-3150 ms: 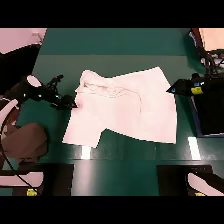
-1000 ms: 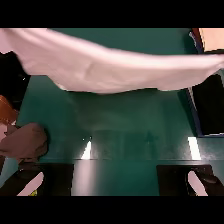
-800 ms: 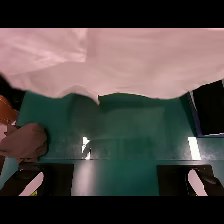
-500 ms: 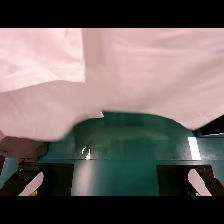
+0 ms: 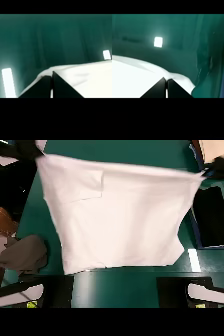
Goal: Fold the shirts.
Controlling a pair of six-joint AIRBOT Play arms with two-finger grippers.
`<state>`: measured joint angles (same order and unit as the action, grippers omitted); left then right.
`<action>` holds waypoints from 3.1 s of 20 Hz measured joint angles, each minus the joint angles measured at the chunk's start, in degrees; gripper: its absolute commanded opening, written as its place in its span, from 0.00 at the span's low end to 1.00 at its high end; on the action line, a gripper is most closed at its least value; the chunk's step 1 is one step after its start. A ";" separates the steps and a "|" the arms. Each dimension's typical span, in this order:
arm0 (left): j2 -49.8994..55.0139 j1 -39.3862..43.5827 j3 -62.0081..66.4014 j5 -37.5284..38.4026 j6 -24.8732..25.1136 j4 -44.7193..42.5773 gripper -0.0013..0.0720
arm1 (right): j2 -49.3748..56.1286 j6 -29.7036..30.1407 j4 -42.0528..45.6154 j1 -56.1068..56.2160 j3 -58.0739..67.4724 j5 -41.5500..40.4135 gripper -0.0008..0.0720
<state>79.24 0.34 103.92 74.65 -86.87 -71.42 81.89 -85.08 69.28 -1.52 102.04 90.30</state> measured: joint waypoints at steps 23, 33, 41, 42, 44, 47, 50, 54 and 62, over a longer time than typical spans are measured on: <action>22.32 0.02 -9.20 2.27 3.32 -2.03 0.59 | 11.17 2.19 8.15 2.64 -17.66 -15.80 0.05; 10.08 0.00 -18.29 6.23 3.30 -7.91 0.53 | -0.68 3.10 4.13 0.66 -27.50 -12.72 0.54; -13.25 -0.02 -52.37 3.10 1.95 -5.53 0.54 | -16.39 4.46 1.75 0.17 -38.23 -12.94 0.54; -15.34 -0.04 -56.37 2.08 1.62 -3.82 0.54 | -17.44 4.68 1.16 0.17 -38.95 -13.22 0.54; -18.16 -0.04 -62.79 0.07 1.25 -0.24 0.54 | -18.78 4.90 0.20 0.24 -39.69 -13.53 0.54; -20.06 -0.04 -69.13 -2.27 0.94 4.20 0.53 | -19.65 5.25 -0.98 0.26 -40.17 -13.62 0.54; -20.83 -0.04 -71.93 -3.93 0.76 7.48 0.53 | -20.00 5.53 -1.68 0.31 -40.37 -13.62 0.54; -21.14 -0.04 -73.16 -3.26 0.87 9.22 0.53 | -20.15 5.60 -2.08 0.35 -40.46 -13.57 0.54; -21.22 -0.04 -71.89 0.76 2.54 7.63 0.53 | -20.17 5.66 -2.25 0.35 -40.46 -12.68 0.54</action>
<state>58.02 0.30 32.03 75.42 -84.33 -63.79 61.71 -79.42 67.02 -1.17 61.58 77.62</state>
